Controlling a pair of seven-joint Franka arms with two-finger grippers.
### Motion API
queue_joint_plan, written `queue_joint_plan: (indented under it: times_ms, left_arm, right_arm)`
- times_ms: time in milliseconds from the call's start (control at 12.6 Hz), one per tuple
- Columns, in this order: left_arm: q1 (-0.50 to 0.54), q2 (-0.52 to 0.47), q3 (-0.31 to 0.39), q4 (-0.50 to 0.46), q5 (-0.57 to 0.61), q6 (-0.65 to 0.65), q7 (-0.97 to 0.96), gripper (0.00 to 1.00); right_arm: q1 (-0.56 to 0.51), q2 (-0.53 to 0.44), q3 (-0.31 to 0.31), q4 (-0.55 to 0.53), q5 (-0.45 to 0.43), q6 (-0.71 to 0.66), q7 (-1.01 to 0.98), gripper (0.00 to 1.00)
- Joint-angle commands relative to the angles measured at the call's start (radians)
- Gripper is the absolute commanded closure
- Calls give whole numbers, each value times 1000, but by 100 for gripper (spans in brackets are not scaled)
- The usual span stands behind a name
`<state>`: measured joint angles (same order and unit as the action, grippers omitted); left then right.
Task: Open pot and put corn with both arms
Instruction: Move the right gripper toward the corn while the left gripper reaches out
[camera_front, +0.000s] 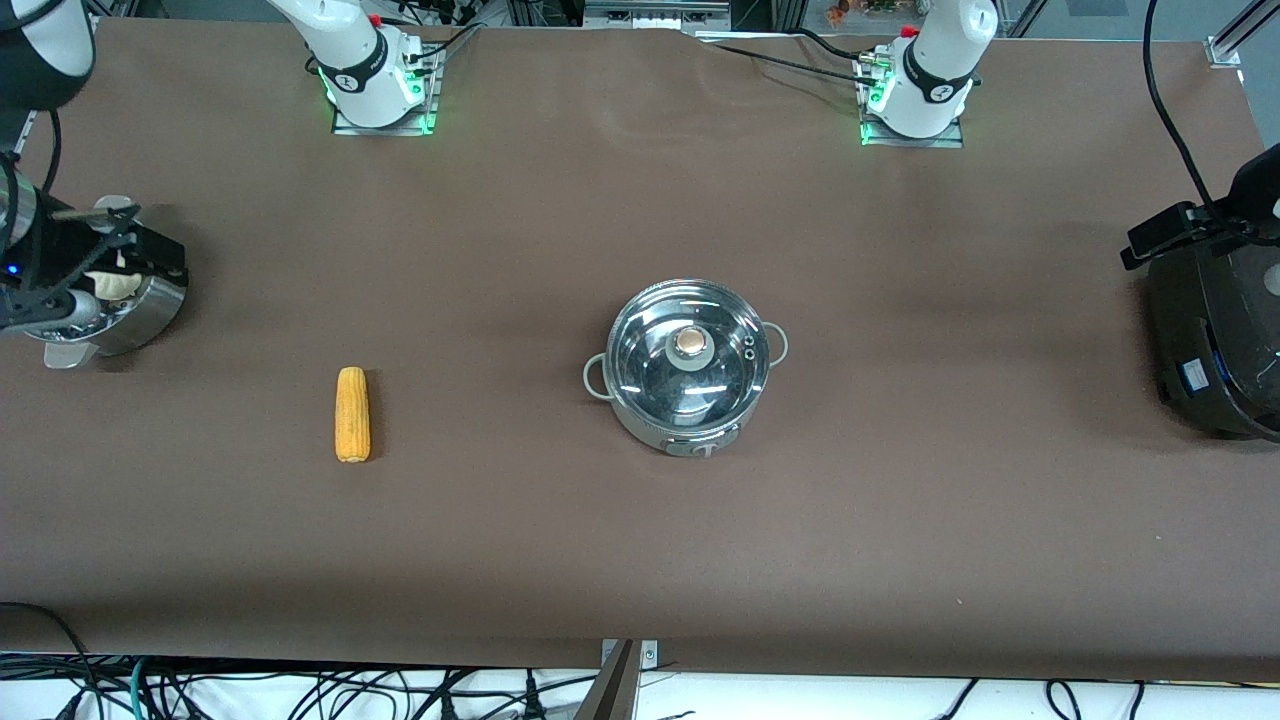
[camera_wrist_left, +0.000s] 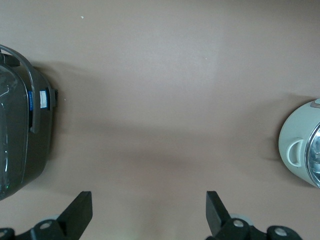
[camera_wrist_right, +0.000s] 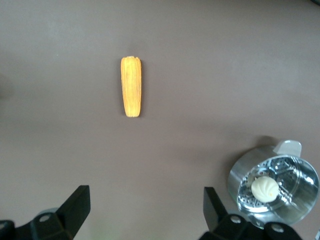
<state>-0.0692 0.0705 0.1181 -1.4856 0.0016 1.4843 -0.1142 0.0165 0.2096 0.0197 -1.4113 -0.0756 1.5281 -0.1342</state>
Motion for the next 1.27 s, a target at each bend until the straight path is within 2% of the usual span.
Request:
queue_joint_plan:
  times_ms: [0, 316, 553, 712, 870, 1028, 1186]
  left_arm:
    - [5, 5, 2, 18, -15, -18, 1, 0]
    - [5, 5, 2, 18, -15, -18, 1, 0]
    - [5, 3, 0, 22, -11, -18, 5, 0]
    - [0, 24, -1, 28, -15, -18, 27, 0]
    - [-12, 78, -12, 19, -15, -7, 30, 0]
    - [-6, 88, -34, 15, -12, 22, 31, 0]
    - [-7, 94, -41, 7, -9, 33, 12, 0]
  right_arm:
    - [0, 23, 2, 0, 10, 24, 7, 0]
    - [-1, 89, 5, 0, 16, 109, 8, 0]
    - [-7, 112, 2, -5, 69, 138, 8, 0]
    - [-7, 139, 2, -5, 69, 185, 8, 0]
    - [-6, 183, 3, -5, 83, 233, 10, 0]
    - [-6, 250, 2, -5, 141, 288, 8, 0]
    - [2, 319, 3, -5, 143, 349, 8, 0]
